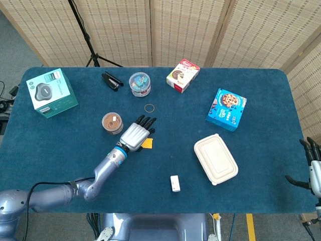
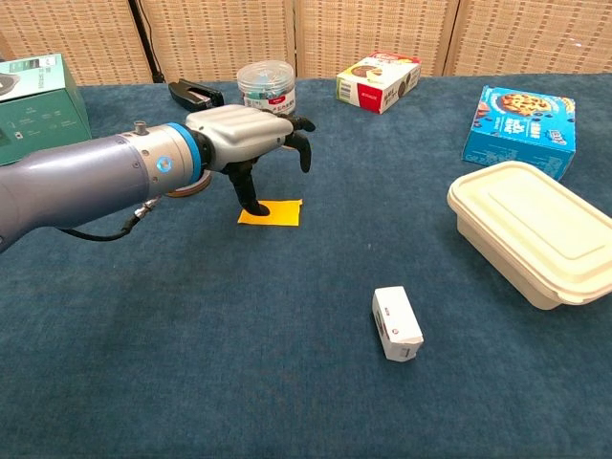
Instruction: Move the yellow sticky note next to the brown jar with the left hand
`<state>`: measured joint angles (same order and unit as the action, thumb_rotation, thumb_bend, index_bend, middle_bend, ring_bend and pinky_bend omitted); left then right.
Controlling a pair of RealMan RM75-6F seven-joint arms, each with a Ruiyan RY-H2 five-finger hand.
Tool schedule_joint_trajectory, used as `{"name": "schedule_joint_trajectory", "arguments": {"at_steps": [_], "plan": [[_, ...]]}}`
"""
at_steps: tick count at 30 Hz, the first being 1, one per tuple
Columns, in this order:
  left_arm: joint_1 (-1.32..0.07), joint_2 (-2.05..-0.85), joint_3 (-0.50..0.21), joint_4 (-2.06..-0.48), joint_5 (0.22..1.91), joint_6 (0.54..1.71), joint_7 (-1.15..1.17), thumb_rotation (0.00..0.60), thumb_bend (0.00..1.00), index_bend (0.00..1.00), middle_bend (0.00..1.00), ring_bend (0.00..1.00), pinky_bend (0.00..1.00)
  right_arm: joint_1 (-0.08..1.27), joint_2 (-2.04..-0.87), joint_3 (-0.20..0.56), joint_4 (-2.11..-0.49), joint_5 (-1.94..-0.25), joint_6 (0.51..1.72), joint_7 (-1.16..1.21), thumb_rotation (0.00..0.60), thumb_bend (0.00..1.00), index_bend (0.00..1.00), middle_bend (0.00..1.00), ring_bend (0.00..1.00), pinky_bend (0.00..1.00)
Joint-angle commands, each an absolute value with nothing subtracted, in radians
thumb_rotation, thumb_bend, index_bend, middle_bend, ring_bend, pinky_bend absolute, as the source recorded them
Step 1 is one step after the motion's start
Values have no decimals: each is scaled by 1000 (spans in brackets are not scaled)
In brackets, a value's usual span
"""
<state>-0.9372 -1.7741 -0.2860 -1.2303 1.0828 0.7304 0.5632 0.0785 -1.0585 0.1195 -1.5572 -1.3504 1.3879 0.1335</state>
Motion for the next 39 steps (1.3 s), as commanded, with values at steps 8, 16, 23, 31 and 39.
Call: {"name": "schedule_joint_trajectory", "arguments": {"at_steps": [8,16,23,31,39], "plan": [[-1034,-1837,-284,-1156,900,710,659,600,232,361,0,0,0,81,-1060,122,-1554,-1344,1381,133,600,0,0,0,0,0],[-1064,-1859,-262,-1125,855,714,663,600,238,380,0,0,0,84,-1061,125,-1545,-1334,1372,132,600,0,0,0,0,0],[-1090,-1868,-251,-1106,814,714,670,600,261,387,0,0,0,85,-1061,127,-1544,-1328,1366,138,600,0,0,0,0,0],[-1121,-1868,-241,-1106,734,711,702,600,312,391,0,0,0,84,-1059,128,-1540,-1324,1363,146,600,0,0,0,0,0],[-1138,-1871,-221,-1111,692,722,721,600,312,415,0,0,0,83,-1058,130,-1540,-1323,1363,149,600,0,0,0,0,0]]}}
